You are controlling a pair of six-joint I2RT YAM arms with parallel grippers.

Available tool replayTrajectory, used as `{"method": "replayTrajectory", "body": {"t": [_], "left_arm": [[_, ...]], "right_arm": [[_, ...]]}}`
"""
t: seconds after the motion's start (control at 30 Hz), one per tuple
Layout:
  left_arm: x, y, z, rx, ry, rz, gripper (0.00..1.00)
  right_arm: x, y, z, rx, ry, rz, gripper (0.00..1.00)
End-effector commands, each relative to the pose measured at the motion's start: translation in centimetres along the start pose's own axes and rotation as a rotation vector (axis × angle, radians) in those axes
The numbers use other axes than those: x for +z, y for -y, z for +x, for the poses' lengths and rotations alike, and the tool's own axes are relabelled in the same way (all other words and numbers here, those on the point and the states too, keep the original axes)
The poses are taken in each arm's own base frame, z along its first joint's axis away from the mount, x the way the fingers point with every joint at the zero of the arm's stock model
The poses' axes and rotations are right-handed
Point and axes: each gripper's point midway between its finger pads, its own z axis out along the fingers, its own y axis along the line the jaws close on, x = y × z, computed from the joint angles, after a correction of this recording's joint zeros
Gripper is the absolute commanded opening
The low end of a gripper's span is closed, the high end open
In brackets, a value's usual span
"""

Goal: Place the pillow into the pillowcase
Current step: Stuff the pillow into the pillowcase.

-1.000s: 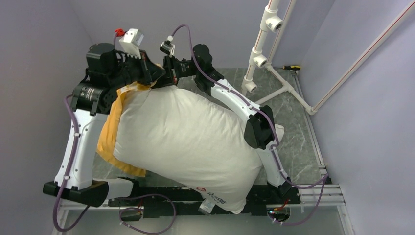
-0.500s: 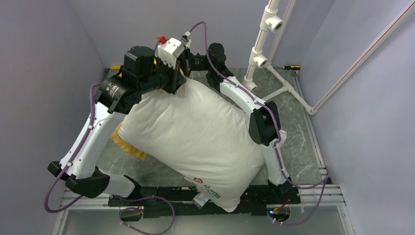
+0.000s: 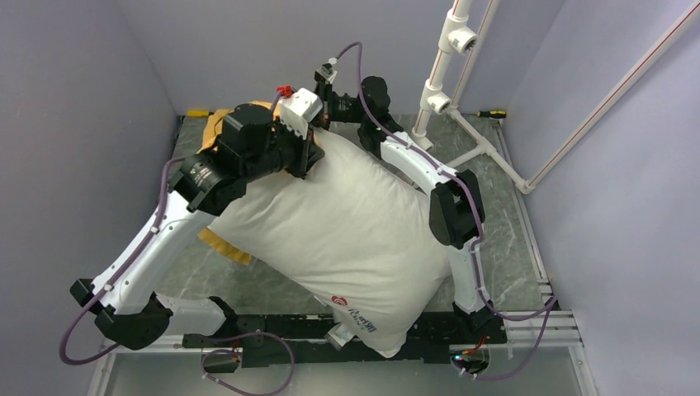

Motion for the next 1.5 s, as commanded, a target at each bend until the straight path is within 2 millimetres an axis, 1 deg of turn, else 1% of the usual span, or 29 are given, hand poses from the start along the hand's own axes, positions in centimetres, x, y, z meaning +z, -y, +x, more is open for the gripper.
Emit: {"method": "replayTrajectory", "body": {"t": [0.0, 0.07, 0.1, 0.17, 0.2, 0.27, 0.3, 0.37, 0.4, 0.5, 0.57, 0.6, 0.63, 0.7, 0.73, 0.8, 0.83, 0.87, 0.97, 1.07, 1.1, 1.13, 1.2, 1.27, 1.37, 1.47], "left_arm": [[2.2, 1.6, 0.0, -0.121, 0.037, -0.02, 0.0], [2.5, -0.9, -1.2, -0.154, 0.105, -0.15, 0.0], [2.4, -2.1, -1.8, -0.19, 0.139, -0.202, 0.0], [2.1, -4.7, -2.0, -0.319, 0.168, -0.297, 0.02], [2.0, -5.7, -1.9, -0.381, 0.169, -0.31, 0.02], [2.5, -6.6, -1.5, -0.477, 0.143, -0.259, 0.03], [3.0, -6.1, -1.1, -0.511, 0.112, -0.194, 0.02], [4.0, -5.5, -0.6, -0.55, 0.058, -0.122, 0.0], [4.6, -5.1, 0.1, -0.559, 0.017, -0.09, 0.0], [6.3, -3.7, 1.4, -0.579, -0.084, -0.001, 0.0], [7.3, -3.1, 2.0, -0.604, -0.135, 0.04, 0.01], [7.6, -3.1, 1.9, -0.603, -0.149, 0.048, 0.0], [7.8, -3.3, 1.9, -0.604, -0.158, 0.036, 0.01], [7.9, -4.8, 1.7, -0.609, -0.16, -0.029, 0.02], [7.7, -5.8, 1.4, -0.62, -0.142, -0.069, 0.02], [6.8, -7.5, 0.0, -0.629, -0.086, -0.073, 0.0], [6.1, -8.7, -0.6, -0.666, -0.057, -0.106, 0.0], [5.4, -10.0, -1.2, -0.704, -0.025, -0.133, 0.0], [2.8, -12.5, -3.4, -0.757, 0.074, -0.114, 0.0], [0.1, -15.3, -4.4, -0.82, 0.143, -0.15, 0.0], [-0.9, -16.6, -4.5, -0.86, 0.168, -0.174, 0.0], [-1.6, -17.3, -4.6, -0.889, 0.189, -0.183, 0.0], [-2.7, -18.2, -5.3, -0.933, 0.245, -0.17, 0.0], [-4.0, -19.1, -6.1, -0.969, 0.31, -0.151, 0.0], [-4.9, -19.7, -7.0, -0.992, 0.358, -0.116, 0.0], [-5.5, -19.9, -7.8, -0.99, 0.361, -0.099, 0.02]], "right_arm": [[-1.6, -3.8, -5.5, -0.158, 0.315, 0.016, 0.0], [-2.1, -2.3, -4.0, -0.184, 0.278, 0.067, 0.0], [-2.5, -0.8, -3.2, -0.179, 0.262, 0.108, 0.0], [-3.2, 0.5, -1.7, -0.191, 0.241, 0.159, 0.0], [-3.6, 0.9, -1.2, -0.202, 0.233, 0.175, 0.0], [-4.1, 1.4, -0.2, -0.207, 0.22, 0.195, 0.0], [-4.2, 1.4, 0.1, -0.205, 0.216, 0.192, 0.0], [-4.4, 1.6, 0.3, -0.193, 0.216, 0.184, 0.0], [-4.3, 1.9, 0.2, -0.182, 0.213, 0.184, 0.0], [-3.6, 3.1, -0.9, -0.137, 0.218, 0.181, 0.0], [-3.1, 3.4, -1.9, -0.128, 0.225, 0.171, 0.0], [-2.8, 3.3, -2.4, -0.129, 0.224, 0.162, 0.0], [-2.4, 2.5, -2.9, -0.146, 0.22, 0.149, 0.0], [-2.0, 1.9, -2.8, -0.155, 0.192, 0.142, 0.0], [-2.0, 1.8, -2.6, -0.159, 0.181, 0.148, 0.0], [-2.5, 1.3, -1.9, -0.18, 0.157, 0.154, 0.0], [-2.8, 0.9, -1.5, -0.206, 0.137, 0.161, 0.0], [-3.1, 1.0, -0.9, -0.218, 0.113, 0.193, 0.0], [-4.1, 0.9, 1.0, -0.32, 0.046, 0.234, 0.0], [-5.1, 0.2, 3.0, -0.433, -0.017, 0.259, 0.0], [-5.4, 0.2, 3.7, -0.463, -0.045, 0.271, 0.0], [-5.6, 0.0, 4.3, -0.491, -0.07, 0.279, 0.0], [-5.9, -0.2, 5.7, -0.53, -0.12, 0.283, 0.0], [-6.0, -0.1, 6.6, -0.538, -0.152, 0.288, 0.0], [-5.5, -0.1, 7.8, -0.545, -0.195, 0.301, 0.0], [-4.8, 0.5, 8.0, -0.573, -0.219, 0.388, 0.0]]}}
